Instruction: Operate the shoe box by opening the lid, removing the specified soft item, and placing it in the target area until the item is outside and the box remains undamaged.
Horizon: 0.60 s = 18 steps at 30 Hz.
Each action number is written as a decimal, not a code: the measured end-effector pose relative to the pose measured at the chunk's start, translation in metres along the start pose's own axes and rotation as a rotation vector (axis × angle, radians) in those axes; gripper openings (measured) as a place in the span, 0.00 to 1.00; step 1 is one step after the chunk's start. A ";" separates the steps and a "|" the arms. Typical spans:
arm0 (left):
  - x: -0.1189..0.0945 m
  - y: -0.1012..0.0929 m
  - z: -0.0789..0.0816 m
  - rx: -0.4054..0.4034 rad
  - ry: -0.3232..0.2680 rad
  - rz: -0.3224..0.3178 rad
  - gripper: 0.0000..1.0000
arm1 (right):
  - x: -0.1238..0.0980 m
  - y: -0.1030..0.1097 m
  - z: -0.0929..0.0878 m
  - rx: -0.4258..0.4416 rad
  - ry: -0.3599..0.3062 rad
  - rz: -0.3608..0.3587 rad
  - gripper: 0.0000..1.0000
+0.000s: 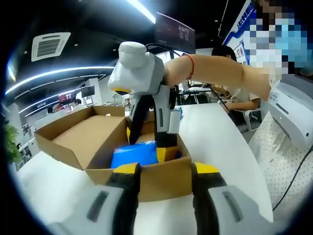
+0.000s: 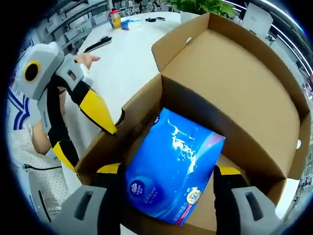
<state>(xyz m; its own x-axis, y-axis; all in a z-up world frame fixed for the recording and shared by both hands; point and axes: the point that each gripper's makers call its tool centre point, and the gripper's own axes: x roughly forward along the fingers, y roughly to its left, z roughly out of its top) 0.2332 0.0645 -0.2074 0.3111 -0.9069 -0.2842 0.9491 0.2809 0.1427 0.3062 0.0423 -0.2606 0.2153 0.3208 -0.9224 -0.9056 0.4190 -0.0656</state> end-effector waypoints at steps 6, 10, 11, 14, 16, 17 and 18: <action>0.000 0.000 0.000 0.000 0.001 0.001 0.43 | 0.011 -0.002 -0.001 0.047 0.049 -0.017 0.82; 0.000 0.000 0.000 0.000 0.001 0.002 0.43 | 0.014 -0.003 -0.003 0.081 0.072 -0.020 0.83; 0.000 0.000 0.000 0.000 0.001 0.002 0.43 | 0.015 -0.003 -0.004 0.090 0.076 -0.019 0.83; 0.000 0.000 0.000 0.000 0.000 0.002 0.43 | 0.018 -0.003 -0.005 0.122 0.092 -0.019 0.84; 0.000 0.000 0.000 0.001 0.001 0.003 0.43 | 0.020 -0.003 -0.006 0.134 0.100 -0.022 0.84; 0.000 0.000 0.000 0.000 0.001 0.003 0.43 | 0.021 -0.003 -0.007 0.145 0.107 -0.024 0.84; 0.000 0.000 0.000 0.000 0.001 0.003 0.43 | 0.021 -0.003 -0.008 0.152 0.114 -0.026 0.84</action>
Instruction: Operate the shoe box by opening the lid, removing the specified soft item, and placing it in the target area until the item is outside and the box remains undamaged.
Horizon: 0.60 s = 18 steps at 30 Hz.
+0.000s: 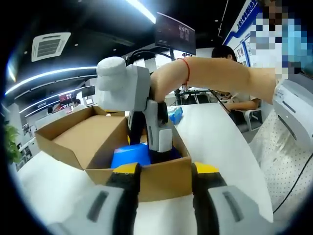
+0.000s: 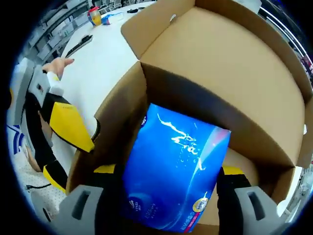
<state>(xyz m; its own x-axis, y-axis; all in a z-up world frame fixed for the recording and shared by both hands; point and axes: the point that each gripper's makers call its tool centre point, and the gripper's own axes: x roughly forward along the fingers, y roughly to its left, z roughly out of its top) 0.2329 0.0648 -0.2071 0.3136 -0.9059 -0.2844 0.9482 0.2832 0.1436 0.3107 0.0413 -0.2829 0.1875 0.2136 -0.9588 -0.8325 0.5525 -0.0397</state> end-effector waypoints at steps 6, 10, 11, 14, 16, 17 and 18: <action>0.000 -0.001 0.000 0.000 -0.001 0.000 0.43 | 0.006 -0.001 -0.003 0.044 0.045 -0.011 0.85; 0.000 -0.001 0.000 -0.001 -0.002 0.000 0.43 | 0.009 -0.001 -0.006 0.068 0.067 -0.006 0.86; 0.000 -0.001 0.000 -0.001 -0.002 0.000 0.43 | 0.010 -0.001 -0.006 0.071 0.069 -0.005 0.86; 0.000 -0.001 0.000 -0.001 -0.002 0.000 0.43 | 0.013 -0.001 -0.008 0.087 0.080 0.001 0.87; 0.000 -0.001 0.000 0.000 -0.001 0.001 0.43 | 0.015 -0.001 -0.009 0.095 0.087 -0.001 0.88; 0.000 -0.001 0.000 0.000 -0.001 0.002 0.43 | 0.016 -0.002 -0.010 0.102 0.093 -0.006 0.88; 0.000 -0.001 0.000 0.000 -0.001 0.002 0.43 | 0.018 -0.002 -0.010 0.109 0.098 -0.009 0.88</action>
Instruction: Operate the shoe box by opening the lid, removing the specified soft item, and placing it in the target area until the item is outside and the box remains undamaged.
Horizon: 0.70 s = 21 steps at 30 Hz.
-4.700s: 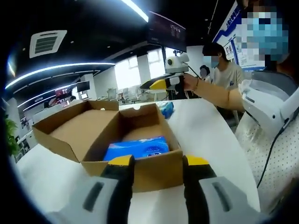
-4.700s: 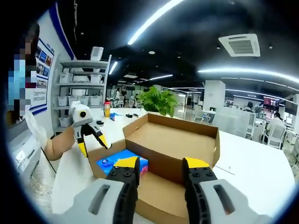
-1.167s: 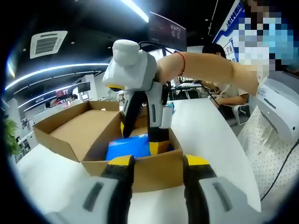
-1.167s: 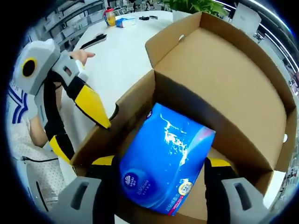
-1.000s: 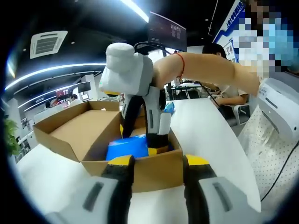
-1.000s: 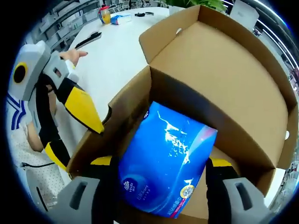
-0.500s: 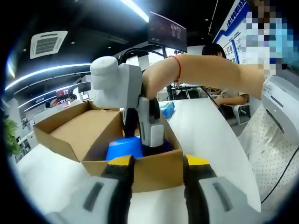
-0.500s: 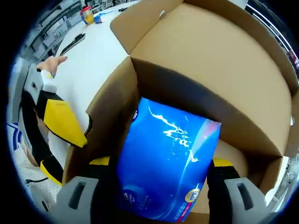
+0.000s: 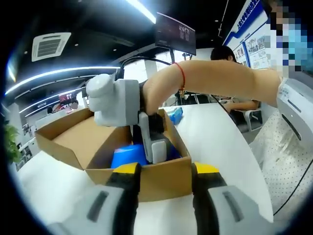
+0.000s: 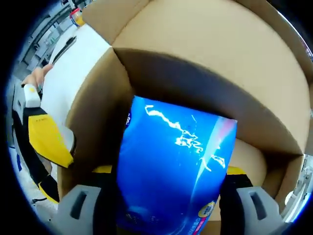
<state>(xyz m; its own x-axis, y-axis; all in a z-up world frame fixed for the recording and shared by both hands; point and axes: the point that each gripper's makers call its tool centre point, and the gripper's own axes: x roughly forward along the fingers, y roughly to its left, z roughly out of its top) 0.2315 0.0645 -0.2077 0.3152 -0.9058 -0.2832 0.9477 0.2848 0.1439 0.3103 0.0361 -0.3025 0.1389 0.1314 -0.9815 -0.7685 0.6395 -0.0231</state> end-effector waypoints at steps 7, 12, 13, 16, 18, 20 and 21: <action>0.000 0.000 0.000 -0.001 -0.002 -0.001 0.43 | 0.000 0.000 -0.002 0.012 0.006 0.001 0.88; 0.000 0.000 0.001 -0.001 -0.002 0.000 0.43 | -0.001 0.001 -0.003 0.018 0.011 0.002 0.84; 0.000 0.000 0.001 -0.002 -0.002 0.000 0.43 | -0.001 0.000 -0.003 0.020 0.012 0.002 0.83; 0.001 -0.001 0.001 -0.002 -0.002 0.000 0.43 | -0.002 0.000 -0.003 0.023 0.014 0.000 0.81; 0.001 -0.001 0.001 -0.002 -0.002 0.000 0.43 | -0.002 -0.001 -0.003 0.022 0.014 -0.001 0.80; 0.001 -0.001 0.001 -0.002 -0.003 0.000 0.43 | -0.003 -0.001 -0.003 0.024 0.013 -0.003 0.79; 0.001 -0.001 0.001 -0.002 -0.003 0.000 0.43 | -0.003 -0.001 -0.002 0.024 0.013 -0.005 0.79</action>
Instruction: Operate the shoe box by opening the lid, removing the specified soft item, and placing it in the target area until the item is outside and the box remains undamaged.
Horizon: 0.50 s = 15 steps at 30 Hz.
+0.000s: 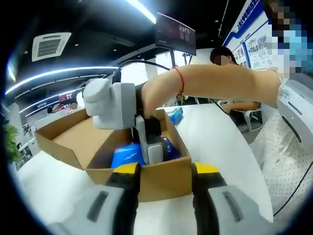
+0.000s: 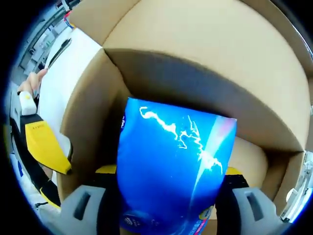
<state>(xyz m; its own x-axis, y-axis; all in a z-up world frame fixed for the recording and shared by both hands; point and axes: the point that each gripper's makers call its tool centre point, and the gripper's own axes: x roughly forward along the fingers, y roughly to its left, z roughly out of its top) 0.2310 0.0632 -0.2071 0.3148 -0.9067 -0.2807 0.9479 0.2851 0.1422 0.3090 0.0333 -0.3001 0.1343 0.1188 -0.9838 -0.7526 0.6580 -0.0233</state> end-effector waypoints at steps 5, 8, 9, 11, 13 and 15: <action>0.000 0.001 0.000 0.000 0.000 0.001 0.43 | -0.001 0.000 0.000 0.002 0.001 -0.004 0.77; 0.000 0.001 0.000 0.000 0.000 0.001 0.43 | -0.002 0.000 0.001 0.002 0.002 -0.006 0.76; 0.000 0.001 0.000 0.000 0.000 0.001 0.43 | -0.002 0.000 0.001 0.003 0.004 -0.006 0.76; -0.001 0.001 0.000 0.000 0.000 0.001 0.43 | -0.004 -0.001 0.001 0.003 0.006 -0.009 0.76; 0.000 0.001 0.000 0.000 0.000 0.001 0.43 | -0.006 -0.002 0.001 0.001 0.006 -0.015 0.75; 0.000 0.001 0.000 0.001 0.000 0.002 0.43 | -0.008 -0.002 0.001 0.005 0.010 -0.014 0.75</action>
<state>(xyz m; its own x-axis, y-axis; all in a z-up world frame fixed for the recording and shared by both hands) 0.2317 0.0639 -0.2072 0.3165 -0.9062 -0.2805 0.9473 0.2864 0.1435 0.3105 0.0316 -0.2922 0.1383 0.1017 -0.9852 -0.7476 0.6632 -0.0365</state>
